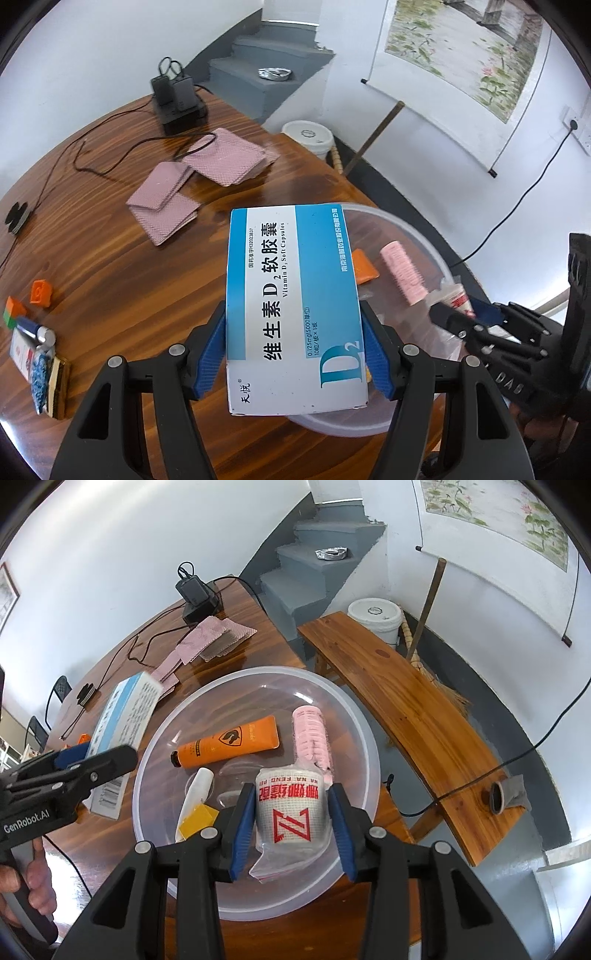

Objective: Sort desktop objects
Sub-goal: 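Lower the vitamin box into the bowl and open the left gripper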

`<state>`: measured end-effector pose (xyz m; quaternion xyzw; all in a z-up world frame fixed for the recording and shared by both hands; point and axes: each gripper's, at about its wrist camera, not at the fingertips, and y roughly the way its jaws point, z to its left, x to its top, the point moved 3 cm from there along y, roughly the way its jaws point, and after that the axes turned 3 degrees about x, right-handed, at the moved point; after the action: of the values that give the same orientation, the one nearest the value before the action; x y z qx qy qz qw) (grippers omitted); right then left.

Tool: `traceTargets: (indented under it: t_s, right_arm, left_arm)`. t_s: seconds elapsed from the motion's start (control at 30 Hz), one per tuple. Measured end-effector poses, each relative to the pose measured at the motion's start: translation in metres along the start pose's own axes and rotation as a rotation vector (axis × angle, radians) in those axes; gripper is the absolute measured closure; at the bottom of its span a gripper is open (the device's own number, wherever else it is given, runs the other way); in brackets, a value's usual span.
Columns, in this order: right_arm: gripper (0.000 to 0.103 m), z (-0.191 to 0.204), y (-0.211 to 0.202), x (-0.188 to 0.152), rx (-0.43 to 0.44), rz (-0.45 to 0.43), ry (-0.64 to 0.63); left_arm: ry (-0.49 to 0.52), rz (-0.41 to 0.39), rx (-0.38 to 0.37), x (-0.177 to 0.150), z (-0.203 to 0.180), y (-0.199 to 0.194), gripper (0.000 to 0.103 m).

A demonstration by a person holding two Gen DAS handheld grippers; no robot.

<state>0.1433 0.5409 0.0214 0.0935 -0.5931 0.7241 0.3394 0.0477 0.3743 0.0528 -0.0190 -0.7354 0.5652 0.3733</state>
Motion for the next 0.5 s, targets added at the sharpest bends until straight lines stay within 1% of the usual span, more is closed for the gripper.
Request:
traceTargets:
  t_s: [0.03,0.07,0.13,0.2,0.37,0.5]
  right_arm:
    - [0.05,0.0,0.0,0.001,-0.004,-0.002,0.0]
    - [0.047,-0.001,0.0,0.001,-0.004,-0.004,0.003]
    - [0.04,-0.002,0.0,0.003,-0.009,-0.011,0.009]
    - [0.038,-0.003,-0.001,0.003,-0.012,-0.016,0.012]
    - [0.038,-0.002,0.002,0.004,-0.011,-0.015,0.015]
    - [0.038,0.003,0.002,0.005,-0.008,-0.018,0.007]
  left_arm:
    - [0.002,0.004,-0.013,0.002,-0.002,0.001,0.033]
    - [0.004,0.005,-0.021,0.004,-0.004,0.003,0.033]
    - [0.005,0.003,-0.02,0.007,-0.007,0.004,0.027]
    - [0.004,-0.003,-0.017,0.008,-0.007,0.003,0.026]
    - [-0.026,0.005,-0.017,0.006,0.002,0.004,0.026]
    - [-0.042,0.001,-0.002,0.004,0.011,0.002,0.026]
